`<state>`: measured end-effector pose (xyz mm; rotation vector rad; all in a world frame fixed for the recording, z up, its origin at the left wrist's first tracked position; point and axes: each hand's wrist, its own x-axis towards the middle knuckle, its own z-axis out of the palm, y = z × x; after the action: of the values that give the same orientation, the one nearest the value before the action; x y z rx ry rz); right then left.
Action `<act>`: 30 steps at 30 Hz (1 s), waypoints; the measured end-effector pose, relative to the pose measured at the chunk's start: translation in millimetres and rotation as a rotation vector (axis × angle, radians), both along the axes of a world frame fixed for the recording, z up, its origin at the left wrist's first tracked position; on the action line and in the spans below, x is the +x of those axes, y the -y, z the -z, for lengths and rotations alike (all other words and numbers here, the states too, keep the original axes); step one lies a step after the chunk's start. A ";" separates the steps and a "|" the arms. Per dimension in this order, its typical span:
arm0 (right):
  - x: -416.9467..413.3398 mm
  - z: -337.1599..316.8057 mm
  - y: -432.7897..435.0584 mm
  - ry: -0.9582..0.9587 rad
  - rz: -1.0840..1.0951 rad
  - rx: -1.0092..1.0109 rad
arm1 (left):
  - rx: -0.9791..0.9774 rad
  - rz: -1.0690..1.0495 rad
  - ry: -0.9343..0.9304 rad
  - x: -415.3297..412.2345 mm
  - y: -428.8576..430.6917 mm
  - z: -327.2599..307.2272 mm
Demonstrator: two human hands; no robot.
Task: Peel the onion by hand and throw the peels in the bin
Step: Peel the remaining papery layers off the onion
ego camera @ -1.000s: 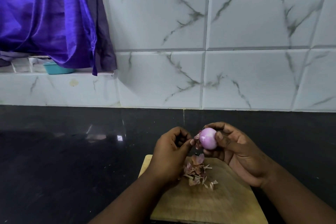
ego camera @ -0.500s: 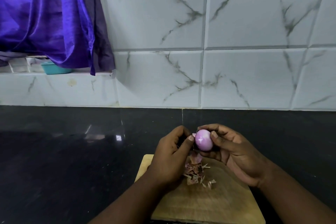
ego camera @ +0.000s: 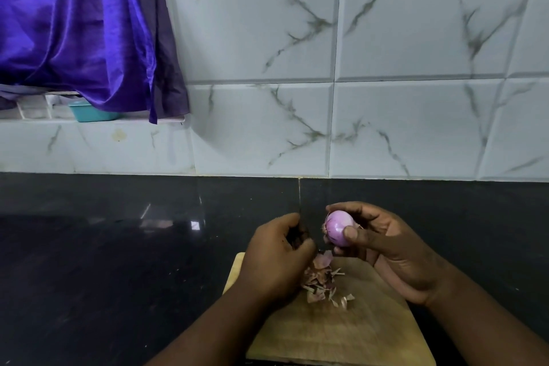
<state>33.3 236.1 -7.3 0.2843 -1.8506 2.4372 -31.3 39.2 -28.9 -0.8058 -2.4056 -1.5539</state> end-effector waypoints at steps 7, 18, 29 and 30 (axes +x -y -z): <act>-6.2 6.9 -2.4 -0.084 0.230 0.296 | -0.056 -0.061 -0.064 -2.3 0.0 2.2; -8.9 11.0 -0.2 -0.228 0.301 0.576 | -0.007 -0.003 -0.310 3.8 -0.9 -3.1; -11.7 16.4 0.2 -0.281 0.328 0.650 | 0.007 -0.006 -0.402 0.9 -1.0 -0.2; -11.8 16.7 0.4 -0.292 0.340 0.649 | 0.011 -0.002 -0.401 1.2 -0.9 -0.5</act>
<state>21.5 235.7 -24.0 0.3019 -2.2595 1.4461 -30.1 40.1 -28.4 -1.0023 -2.1038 -1.2581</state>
